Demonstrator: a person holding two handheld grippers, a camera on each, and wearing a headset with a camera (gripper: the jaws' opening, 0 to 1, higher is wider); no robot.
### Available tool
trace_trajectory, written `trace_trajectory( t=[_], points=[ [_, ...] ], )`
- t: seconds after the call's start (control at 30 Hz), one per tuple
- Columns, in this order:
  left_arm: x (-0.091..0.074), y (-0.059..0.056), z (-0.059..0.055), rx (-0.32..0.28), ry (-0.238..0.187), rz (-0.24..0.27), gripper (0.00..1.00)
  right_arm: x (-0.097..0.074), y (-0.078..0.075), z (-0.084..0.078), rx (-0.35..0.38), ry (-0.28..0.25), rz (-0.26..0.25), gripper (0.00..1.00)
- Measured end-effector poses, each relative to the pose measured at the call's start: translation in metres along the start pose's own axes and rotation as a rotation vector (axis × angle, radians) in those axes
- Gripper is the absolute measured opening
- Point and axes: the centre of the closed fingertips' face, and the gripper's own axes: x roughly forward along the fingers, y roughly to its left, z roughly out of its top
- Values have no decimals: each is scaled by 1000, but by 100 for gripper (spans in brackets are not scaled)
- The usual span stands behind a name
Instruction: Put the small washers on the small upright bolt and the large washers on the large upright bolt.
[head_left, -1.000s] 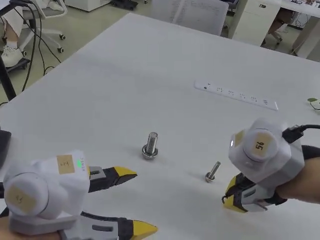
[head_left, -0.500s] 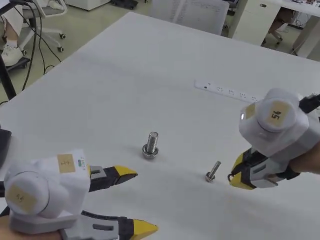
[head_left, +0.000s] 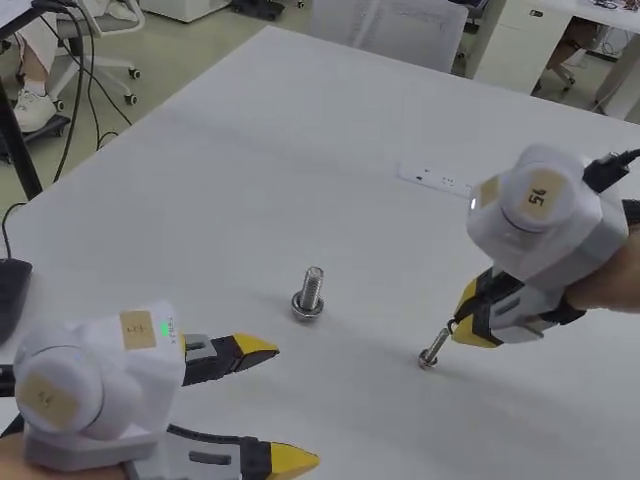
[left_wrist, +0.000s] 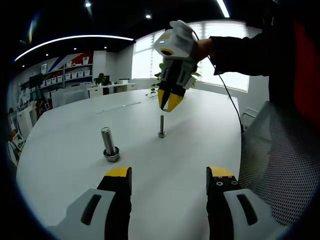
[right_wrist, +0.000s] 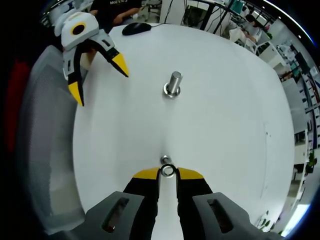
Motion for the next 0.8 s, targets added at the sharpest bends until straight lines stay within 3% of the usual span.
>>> trace_trajectory(
  t=[0.8],
  points=[
    [-1, 2, -4, -7, 7, 9, 59, 14, -1, -2, -14, 23, 28, 14]
  ],
)
